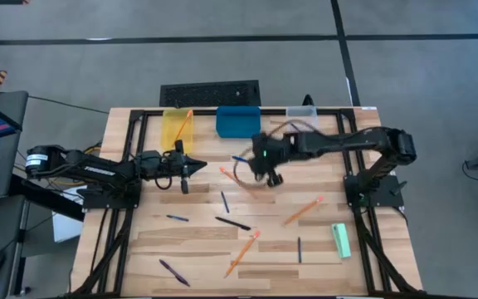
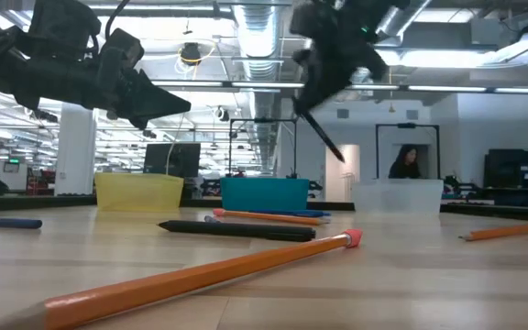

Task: Sort crayons/erasers/pens/pencils in bins
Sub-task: Put the black pen into the transparent blue bin

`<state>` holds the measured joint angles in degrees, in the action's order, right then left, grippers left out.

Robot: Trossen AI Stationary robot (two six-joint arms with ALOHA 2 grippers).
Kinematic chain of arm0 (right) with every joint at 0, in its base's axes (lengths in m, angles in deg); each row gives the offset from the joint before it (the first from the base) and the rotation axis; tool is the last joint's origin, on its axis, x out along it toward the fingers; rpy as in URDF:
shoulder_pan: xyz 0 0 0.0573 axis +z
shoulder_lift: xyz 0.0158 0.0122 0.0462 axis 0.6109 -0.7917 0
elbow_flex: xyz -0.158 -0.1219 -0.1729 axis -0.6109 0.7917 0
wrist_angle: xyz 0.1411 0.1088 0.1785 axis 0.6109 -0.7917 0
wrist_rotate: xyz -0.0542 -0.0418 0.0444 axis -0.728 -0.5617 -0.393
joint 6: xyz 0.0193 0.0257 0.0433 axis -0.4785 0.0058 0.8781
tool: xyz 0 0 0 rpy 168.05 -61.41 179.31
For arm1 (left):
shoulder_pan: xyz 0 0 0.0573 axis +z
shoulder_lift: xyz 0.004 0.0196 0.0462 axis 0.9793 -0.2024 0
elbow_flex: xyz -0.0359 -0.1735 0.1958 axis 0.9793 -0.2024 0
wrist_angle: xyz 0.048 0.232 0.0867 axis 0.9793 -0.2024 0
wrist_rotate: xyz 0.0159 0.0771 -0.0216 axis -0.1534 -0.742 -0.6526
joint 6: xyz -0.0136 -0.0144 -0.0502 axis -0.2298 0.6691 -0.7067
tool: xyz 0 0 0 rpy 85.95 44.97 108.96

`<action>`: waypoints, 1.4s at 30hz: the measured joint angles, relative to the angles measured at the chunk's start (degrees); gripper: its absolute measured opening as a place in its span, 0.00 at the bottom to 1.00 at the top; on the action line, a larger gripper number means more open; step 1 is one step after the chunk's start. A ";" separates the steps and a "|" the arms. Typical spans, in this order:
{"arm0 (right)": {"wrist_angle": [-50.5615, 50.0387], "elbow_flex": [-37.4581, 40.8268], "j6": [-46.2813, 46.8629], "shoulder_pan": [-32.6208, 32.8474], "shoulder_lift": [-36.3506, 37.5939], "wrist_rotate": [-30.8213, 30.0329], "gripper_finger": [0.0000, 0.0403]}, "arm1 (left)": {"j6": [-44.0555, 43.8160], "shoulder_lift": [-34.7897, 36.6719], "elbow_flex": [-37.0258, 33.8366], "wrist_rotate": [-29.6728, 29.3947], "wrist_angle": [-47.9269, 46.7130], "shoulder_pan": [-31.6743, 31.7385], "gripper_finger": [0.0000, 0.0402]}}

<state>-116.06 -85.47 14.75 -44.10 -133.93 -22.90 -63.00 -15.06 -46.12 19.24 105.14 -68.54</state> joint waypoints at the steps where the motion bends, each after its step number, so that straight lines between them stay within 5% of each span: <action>1: 2.04 -0.92 0.94 -1.27 0.02 0.70 0.11 | 0.00 0.00 0.00 0.00 0.01 -0.02 0.00; 11: 22.82 -4.24 4.96 -13.54 -4.09 6.17 0.11 | -0.26 0.00 0.00 0.00 0.32 -0.02 0.00; 26: 17.69 -17.98 1.91 -20.77 -22.68 6.68 0.11 | -0.39 0.00 0.00 0.00 0.11 -0.02 0.00; 42: 14.43 -18.20 3.85 -21.12 -26.02 7.41 0.11 | -0.71 0.00 0.00 -0.12 -0.08 -0.02 0.00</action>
<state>-101.62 -103.67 18.59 -65.22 -159.94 -15.50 -63.72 -15.06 -46.12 19.12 105.05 -68.56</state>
